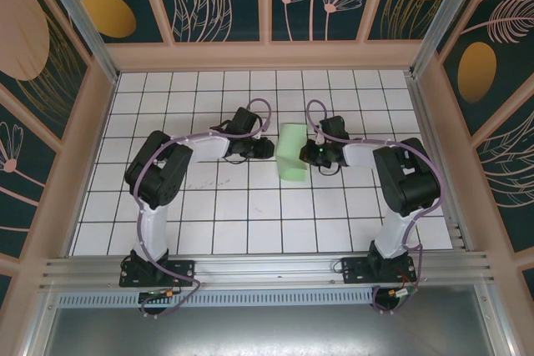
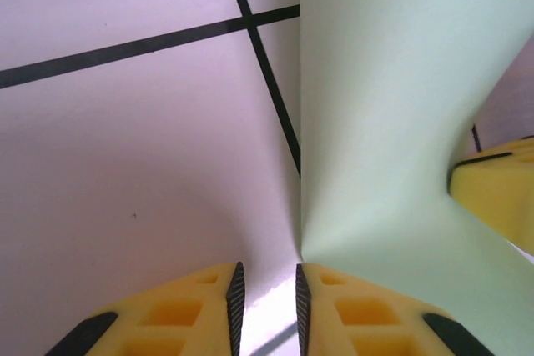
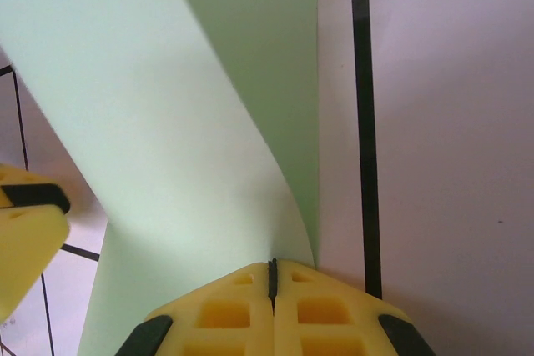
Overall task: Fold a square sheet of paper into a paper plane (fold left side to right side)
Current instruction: First fold the square sheet of paper in half at the center of the table, then hold the square sheet of paper at the center of the table.
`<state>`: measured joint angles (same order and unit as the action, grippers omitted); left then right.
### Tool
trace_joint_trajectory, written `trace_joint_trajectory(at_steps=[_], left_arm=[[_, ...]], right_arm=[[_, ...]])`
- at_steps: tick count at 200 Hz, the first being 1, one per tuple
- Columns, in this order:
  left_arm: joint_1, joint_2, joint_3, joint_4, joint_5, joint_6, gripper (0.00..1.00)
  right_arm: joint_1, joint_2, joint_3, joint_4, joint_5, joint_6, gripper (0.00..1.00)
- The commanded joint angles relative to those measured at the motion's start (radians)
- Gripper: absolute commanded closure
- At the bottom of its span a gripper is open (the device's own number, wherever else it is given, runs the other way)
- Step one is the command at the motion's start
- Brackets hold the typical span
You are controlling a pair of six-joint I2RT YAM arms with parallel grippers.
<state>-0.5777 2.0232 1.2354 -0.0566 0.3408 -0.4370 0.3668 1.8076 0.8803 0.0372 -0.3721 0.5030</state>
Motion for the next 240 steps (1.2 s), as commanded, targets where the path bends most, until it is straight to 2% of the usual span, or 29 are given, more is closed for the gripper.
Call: trace_joint_trajectory(at_steps=[1, 33, 93, 181, 240], left_arm=[[-0.026, -0.066, -0.008, 0.087, 0.037, -0.014, 0.74], [-0.059, -0.027, 0.027, 0.113, 0.083, -0.027, 0.74], [-0.085, 0.084, 0.111, 0.089, 0.081, -0.031, 0.74], [-0.089, 0.116, 0.055, 0.074, 0.068, -0.017, 0.75], [-0.091, 0.136, 0.038, 0.055, 0.044, -0.012, 0.75]], right_arm=[[0.011, 0.045, -0.022, -0.117, 0.056, -0.012, 1.00], [0.015, 0.042, -0.022, -0.116, 0.058, -0.011, 0.99], [0.023, 0.046, -0.011, -0.119, 0.056, -0.011, 1.00], [0.027, 0.043, -0.005, -0.117, 0.052, -0.012, 1.00], [0.023, -0.012, 0.028, -0.092, 0.019, -0.035, 1.00]])
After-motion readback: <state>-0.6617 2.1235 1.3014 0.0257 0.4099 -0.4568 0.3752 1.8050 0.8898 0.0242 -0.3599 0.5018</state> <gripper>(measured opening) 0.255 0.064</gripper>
